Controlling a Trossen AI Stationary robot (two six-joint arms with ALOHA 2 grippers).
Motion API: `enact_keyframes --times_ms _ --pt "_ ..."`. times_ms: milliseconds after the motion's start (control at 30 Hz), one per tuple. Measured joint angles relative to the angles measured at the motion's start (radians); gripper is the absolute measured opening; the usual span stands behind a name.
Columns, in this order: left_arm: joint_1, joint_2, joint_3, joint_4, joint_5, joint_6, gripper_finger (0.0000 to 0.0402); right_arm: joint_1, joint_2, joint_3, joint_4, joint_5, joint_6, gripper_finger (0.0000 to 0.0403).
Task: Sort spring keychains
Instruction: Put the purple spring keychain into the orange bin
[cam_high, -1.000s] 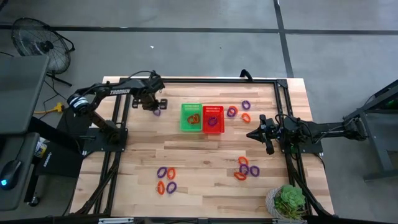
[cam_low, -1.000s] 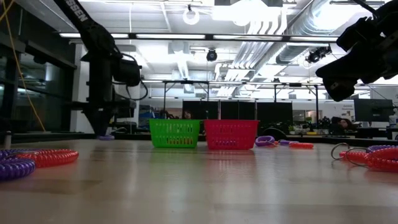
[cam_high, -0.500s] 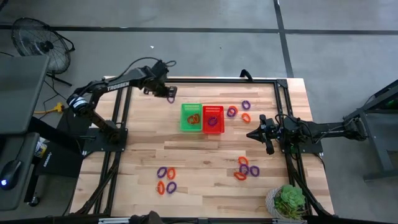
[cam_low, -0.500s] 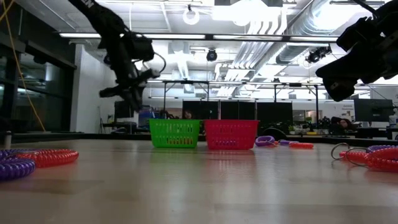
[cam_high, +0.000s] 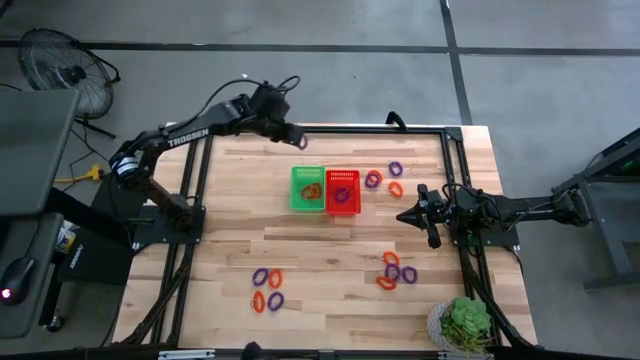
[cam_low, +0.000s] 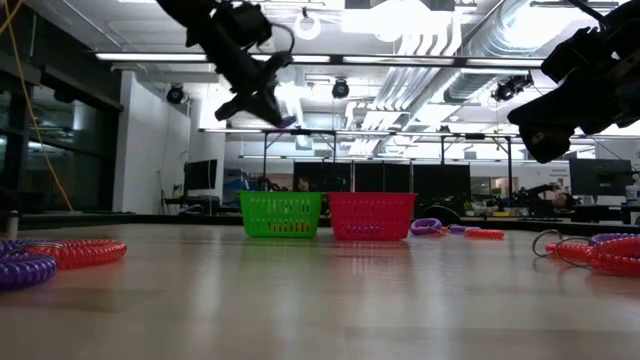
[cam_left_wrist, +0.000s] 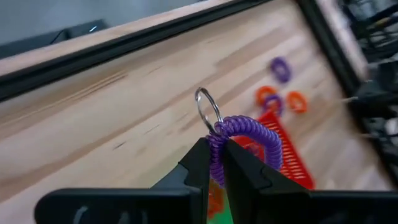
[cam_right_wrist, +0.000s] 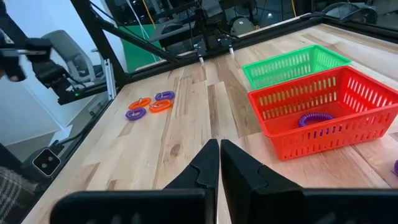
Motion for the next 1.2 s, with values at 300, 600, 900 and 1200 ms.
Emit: enact_keyframes --times_ms 300,600,900,1200 --pt "-0.142 0.064 0.002 0.154 -0.011 -0.068 0.0031 0.000 0.000 0.000 0.000 0.000 0.000 0.0012" --pt "-0.269 0.254 0.092 0.168 -0.017 -0.066 0.0031 0.000 0.000 0.000 0.000 0.000 0.000 0.0012" --pt "-0.341 0.389 0.170 0.092 -0.053 -0.016 0.0033 0.000 0.000 0.000 0.000 0.000 0.000 0.0012" --pt "-0.351 0.405 0.180 0.084 -0.097 0.091 0.0123 0.000 0.000 0.000 0.000 0.000 0.000 0.0012"
